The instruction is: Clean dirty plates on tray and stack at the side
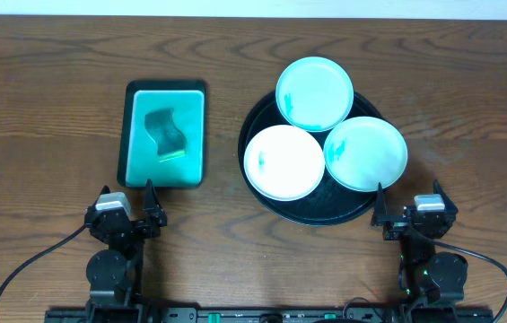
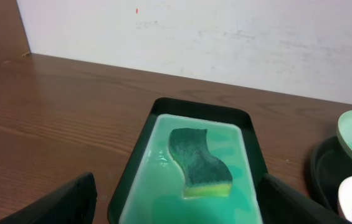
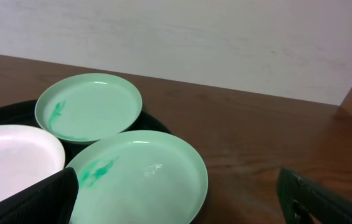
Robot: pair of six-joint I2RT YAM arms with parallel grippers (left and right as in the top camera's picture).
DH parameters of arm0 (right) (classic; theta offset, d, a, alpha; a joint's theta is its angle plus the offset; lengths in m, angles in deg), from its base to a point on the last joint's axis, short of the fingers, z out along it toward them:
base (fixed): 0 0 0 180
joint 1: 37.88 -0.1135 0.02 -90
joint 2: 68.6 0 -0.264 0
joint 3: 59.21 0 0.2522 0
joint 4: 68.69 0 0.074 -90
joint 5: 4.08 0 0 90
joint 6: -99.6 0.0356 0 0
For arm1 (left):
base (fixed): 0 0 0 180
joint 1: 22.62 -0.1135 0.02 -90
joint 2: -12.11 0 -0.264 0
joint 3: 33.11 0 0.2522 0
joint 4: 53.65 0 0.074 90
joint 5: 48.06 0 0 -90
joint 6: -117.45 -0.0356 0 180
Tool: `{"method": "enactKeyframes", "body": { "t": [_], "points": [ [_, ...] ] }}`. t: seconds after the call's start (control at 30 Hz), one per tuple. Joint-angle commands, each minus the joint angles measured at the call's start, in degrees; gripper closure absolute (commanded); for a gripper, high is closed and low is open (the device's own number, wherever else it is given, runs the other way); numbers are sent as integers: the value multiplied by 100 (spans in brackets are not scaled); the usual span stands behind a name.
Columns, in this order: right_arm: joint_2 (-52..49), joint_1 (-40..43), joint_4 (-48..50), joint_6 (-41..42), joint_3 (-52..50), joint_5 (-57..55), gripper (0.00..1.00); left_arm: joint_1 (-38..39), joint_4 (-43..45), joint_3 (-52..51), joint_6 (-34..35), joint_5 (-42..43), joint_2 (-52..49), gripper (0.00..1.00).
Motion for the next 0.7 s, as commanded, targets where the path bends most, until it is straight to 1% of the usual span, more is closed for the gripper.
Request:
{"method": "enactKeyframes", "body": {
  "t": [0.0,0.6,0.63,0.67],
  "points": [
    [-13,-79,-26,-63,-4,46,1,-31,-74,-199,-76,59,-13,18],
    [-13,-79,-26,-63,-4,46,1,-31,-74,-199,-76,59,-13,18],
    [-13,-79,-26,-63,-4,46,1,-28,-52,-197,-20,109,-13,18],
    [-13,-79,-26,-63,-4,46,1,-28,-31,-197,197,328,-13,18]
  ]
}}
